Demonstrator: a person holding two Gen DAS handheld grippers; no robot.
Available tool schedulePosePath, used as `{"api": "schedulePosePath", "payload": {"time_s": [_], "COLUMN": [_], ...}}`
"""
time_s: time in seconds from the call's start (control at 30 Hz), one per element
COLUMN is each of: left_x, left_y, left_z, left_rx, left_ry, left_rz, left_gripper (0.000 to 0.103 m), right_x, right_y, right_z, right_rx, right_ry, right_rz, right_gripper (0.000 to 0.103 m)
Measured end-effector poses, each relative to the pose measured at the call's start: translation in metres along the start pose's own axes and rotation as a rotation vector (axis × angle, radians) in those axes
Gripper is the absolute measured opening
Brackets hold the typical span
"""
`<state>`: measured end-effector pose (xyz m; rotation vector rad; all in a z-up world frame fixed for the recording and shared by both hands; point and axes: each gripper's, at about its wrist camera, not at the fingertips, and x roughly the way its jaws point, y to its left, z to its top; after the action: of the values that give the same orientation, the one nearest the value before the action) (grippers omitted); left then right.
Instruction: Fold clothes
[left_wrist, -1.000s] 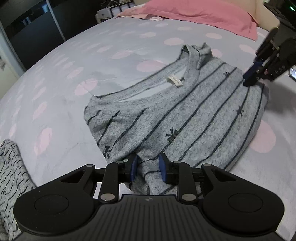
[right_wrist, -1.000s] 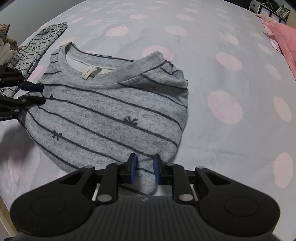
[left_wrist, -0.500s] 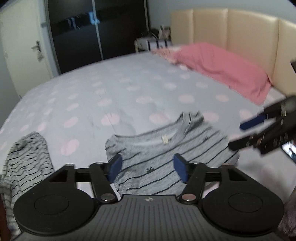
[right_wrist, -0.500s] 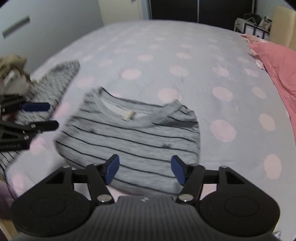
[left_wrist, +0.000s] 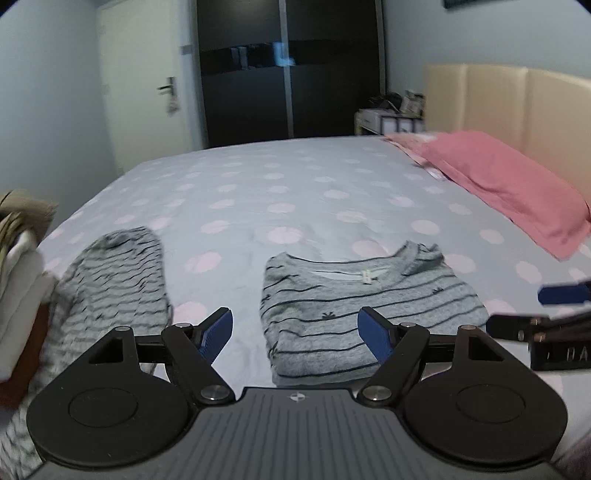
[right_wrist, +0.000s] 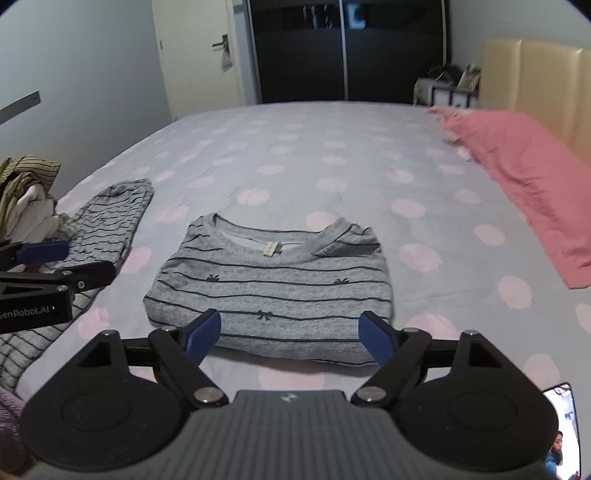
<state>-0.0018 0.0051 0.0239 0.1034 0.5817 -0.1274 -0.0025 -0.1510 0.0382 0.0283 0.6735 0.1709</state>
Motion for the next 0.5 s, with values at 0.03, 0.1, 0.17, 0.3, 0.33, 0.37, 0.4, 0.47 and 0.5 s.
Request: {"api": "schedulePosePath", "payload": {"time_s": [0.03, 0.1, 0.17, 0.3, 0.33, 0.37, 0.4, 0.47, 0.5], "left_x": [-0.002, -0.002, -0.002, 0.001, 0.001, 0.002, 0.003, 0.006, 0.007], "left_y": [0.001, 0.003, 0.005, 0.008, 0.008, 0.007, 0.006, 0.005, 0.004], "left_z": [-0.003, -0.009, -0.016, -0.033, -0.036, -0.037, -0.037, -0.036, -0.036], "left_rx": [-0.015, -0.042, -0.067, -0.079, -0.07, -0.058, -0.047, -0.04, -0.037], "left_ry": [-0.006, 0.0, 0.016, 0.056, 0.07, 0.084, 0.094, 0.113, 0.123], "left_rz": [0.012, 0.044, 0.077, 0.121, 0.119, 0.111, 0.108, 0.11, 0.111], "left_gripper": [0.075, 0.075, 0.075, 0.075, 0.075, 0.075, 0.075, 0.075, 0.075], "right_x": [-0.002, -0.004, -0.006, -0.009, -0.009, -0.008, -0.005, 0.001, 0.002], "right_y": [0.003, 0.01, 0.016, 0.025, 0.026, 0.028, 0.029, 0.033, 0.035], "right_z": [-0.003, -0.011, -0.02, -0.04, -0.046, -0.049, -0.052, -0.053, -0.053], "right_rx": [-0.003, 0.008, 0.024, 0.07, 0.081, 0.088, 0.086, 0.056, 0.039], "right_ry": [-0.01, -0.027, -0.039, -0.052, -0.049, -0.04, -0.028, -0.009, -0.012], "right_rz": [-0.01, -0.022, -0.026, -0.053, -0.054, -0.049, -0.037, -0.018, -0.027], "right_gripper": [0.085, 0.086, 0.086, 0.087, 0.088, 0.088, 0.089, 0.089, 0.089]}}
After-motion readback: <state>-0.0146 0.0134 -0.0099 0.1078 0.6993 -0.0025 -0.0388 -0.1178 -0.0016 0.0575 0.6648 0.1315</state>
